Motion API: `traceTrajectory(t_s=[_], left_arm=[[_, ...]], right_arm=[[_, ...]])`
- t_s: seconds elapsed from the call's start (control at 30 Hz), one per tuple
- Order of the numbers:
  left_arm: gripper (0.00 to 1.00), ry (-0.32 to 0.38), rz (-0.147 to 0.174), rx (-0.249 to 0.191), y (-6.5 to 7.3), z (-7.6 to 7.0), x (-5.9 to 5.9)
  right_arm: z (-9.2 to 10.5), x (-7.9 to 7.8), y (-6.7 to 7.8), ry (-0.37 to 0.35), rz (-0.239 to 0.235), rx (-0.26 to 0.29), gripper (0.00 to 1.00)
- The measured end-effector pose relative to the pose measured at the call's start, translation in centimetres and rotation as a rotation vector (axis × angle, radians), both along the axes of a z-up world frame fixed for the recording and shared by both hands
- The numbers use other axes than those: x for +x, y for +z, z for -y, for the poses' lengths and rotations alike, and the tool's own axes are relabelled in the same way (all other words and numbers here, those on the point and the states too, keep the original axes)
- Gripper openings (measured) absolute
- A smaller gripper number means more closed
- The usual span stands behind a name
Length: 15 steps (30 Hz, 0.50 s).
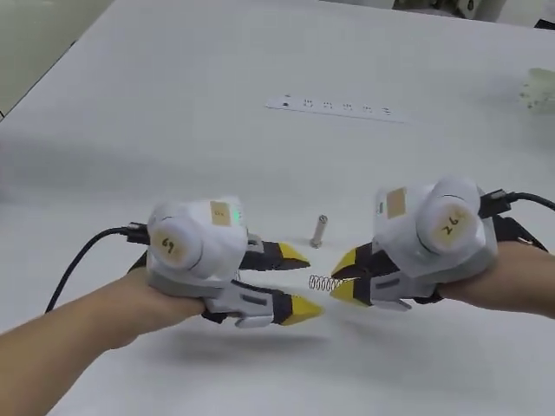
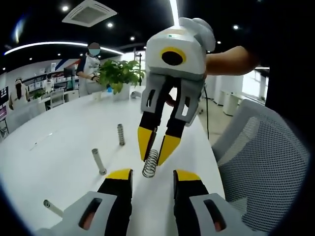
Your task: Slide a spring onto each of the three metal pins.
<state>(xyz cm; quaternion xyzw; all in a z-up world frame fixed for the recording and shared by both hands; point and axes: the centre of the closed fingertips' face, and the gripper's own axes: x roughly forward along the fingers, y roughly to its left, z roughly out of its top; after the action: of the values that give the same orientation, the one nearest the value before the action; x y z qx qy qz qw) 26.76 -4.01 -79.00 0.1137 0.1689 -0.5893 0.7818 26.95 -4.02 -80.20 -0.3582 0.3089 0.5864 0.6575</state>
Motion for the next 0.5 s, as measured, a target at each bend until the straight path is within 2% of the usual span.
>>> traceTrajectory(t_s=[0.3, 0.5], left_arm=[[0.13, -0.012, 0.017, 0.000, 0.21, 0.30, 0.26], [0.08, -0.018, 0.016, 0.006, -0.04, 0.43, 0.20]], right_arm=[[0.07, -0.18, -0.03, 0.006, 0.000, -0.012, 0.08], [0.12, -0.36, -0.04, -0.003, -0.006, -0.008, 0.08]])
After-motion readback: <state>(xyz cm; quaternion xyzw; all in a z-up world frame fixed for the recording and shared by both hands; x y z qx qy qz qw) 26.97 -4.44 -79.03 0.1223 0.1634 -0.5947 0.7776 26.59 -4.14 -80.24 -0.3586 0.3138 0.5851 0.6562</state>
